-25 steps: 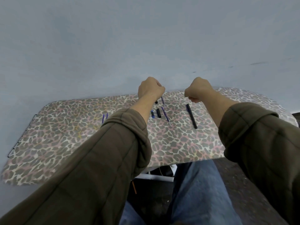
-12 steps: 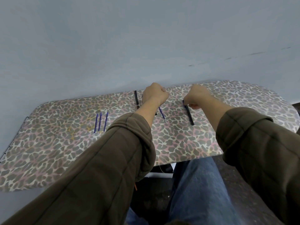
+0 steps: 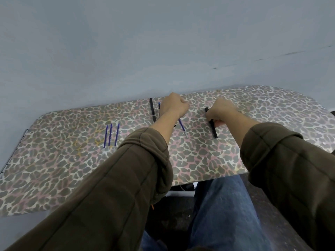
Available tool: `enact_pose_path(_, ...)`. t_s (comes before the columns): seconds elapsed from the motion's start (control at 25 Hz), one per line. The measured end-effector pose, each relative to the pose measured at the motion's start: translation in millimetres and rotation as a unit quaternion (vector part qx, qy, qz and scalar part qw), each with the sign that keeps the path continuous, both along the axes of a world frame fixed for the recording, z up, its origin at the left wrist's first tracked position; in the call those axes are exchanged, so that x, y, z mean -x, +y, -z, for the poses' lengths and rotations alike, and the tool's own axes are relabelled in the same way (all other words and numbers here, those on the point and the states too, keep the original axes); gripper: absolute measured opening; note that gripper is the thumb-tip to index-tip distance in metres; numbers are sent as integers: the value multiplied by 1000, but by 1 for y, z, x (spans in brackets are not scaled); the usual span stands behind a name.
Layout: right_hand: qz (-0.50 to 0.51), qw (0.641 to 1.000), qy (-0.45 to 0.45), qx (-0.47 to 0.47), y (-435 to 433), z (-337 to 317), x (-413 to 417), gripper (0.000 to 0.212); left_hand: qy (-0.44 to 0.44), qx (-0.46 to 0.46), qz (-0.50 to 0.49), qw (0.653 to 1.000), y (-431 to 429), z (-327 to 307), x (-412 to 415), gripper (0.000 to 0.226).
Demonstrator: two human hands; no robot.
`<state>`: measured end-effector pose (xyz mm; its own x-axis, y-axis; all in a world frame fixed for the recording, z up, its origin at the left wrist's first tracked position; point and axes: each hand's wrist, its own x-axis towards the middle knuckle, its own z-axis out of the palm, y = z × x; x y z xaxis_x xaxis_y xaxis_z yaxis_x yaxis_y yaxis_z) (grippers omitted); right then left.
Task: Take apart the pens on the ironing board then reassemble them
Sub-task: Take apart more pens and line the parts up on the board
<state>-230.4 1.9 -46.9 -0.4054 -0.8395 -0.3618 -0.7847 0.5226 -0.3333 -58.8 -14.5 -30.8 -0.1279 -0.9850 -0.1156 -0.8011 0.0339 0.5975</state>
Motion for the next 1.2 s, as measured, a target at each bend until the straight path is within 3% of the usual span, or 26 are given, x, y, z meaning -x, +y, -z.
enact_pose_path(0.12, 23, 995, -81, 44, -6, -19, -6, 16, 7, 5, -14, 1000, 0, -6, -6, 39)
enact_pose_path(0.32, 16, 976, -165, 142, -14, -80, -33, 17, 54, 17, -26, 998, 1, -40, -21, 19)
enact_pose_path(0.56, -14, 949, -249, 191, -8, -146, -78, 18, 183, 32, -21, 982, 11, -87, -55, 30)
enact_pose_path(0.68, -42, 943, -260, 202, 0, -167, -103, 25, 231, 60, -34, 970, 17, -110, -73, 29)
enact_pose_path(0.92, -96, 913, -281, 281, 6, -196, -135, 13, 237, 92, -39, 966, 26, -134, -102, 10)
enact_pose_path(1.2, -153, 890, -260, 341, 11, -204, -151, 7, 285, 130, -64, 948, 32, -147, -111, 33)
